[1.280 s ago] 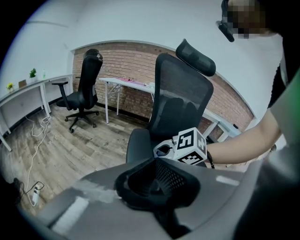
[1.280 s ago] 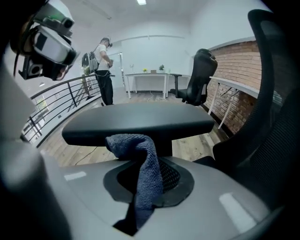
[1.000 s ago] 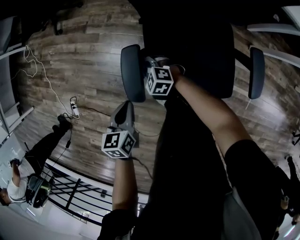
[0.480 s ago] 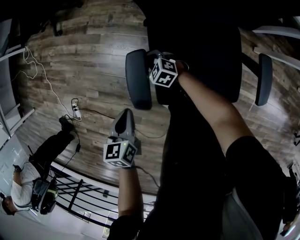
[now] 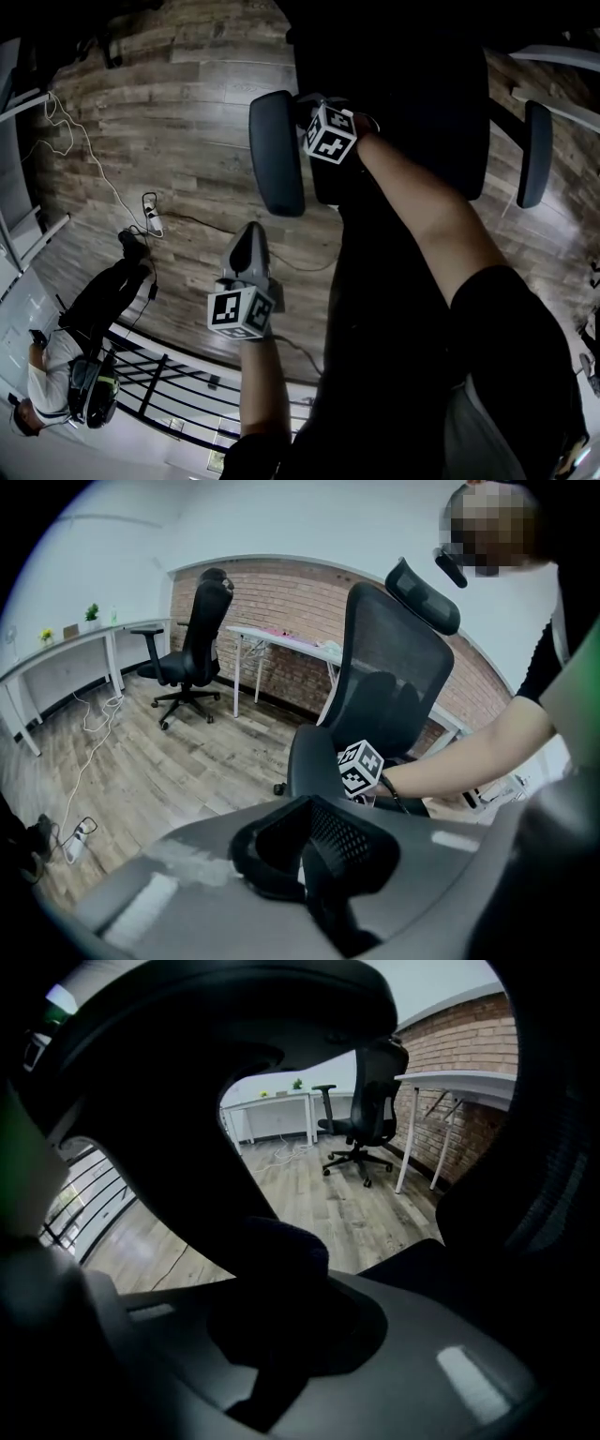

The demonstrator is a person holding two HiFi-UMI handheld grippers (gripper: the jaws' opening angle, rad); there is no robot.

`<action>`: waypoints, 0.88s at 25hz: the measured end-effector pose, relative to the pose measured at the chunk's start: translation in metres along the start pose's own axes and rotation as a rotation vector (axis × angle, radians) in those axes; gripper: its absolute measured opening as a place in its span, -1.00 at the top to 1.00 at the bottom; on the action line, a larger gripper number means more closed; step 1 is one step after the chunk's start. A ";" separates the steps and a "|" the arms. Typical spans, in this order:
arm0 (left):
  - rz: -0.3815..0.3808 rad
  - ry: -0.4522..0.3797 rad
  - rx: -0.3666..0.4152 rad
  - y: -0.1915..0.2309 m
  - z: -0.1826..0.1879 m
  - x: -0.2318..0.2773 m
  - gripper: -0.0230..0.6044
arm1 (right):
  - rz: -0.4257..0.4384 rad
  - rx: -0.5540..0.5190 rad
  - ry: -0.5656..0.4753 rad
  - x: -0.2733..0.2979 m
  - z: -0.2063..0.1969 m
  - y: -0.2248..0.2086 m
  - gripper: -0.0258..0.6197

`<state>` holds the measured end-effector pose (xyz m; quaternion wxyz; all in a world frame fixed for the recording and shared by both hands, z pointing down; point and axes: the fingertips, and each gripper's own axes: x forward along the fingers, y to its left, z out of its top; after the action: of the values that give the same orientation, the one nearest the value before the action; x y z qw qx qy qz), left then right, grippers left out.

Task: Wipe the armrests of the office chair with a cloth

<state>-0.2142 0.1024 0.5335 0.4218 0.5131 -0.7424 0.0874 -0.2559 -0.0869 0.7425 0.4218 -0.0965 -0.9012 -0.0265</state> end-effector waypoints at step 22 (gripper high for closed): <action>-0.022 -0.136 0.027 -0.040 0.083 -0.025 0.91 | 0.043 0.088 -0.142 -0.156 0.039 0.060 0.81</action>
<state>-0.2221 0.0545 0.4518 0.3643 0.5317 -0.7624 0.0577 -0.1761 -0.0463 0.5964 0.3609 -0.0988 -0.9269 0.0288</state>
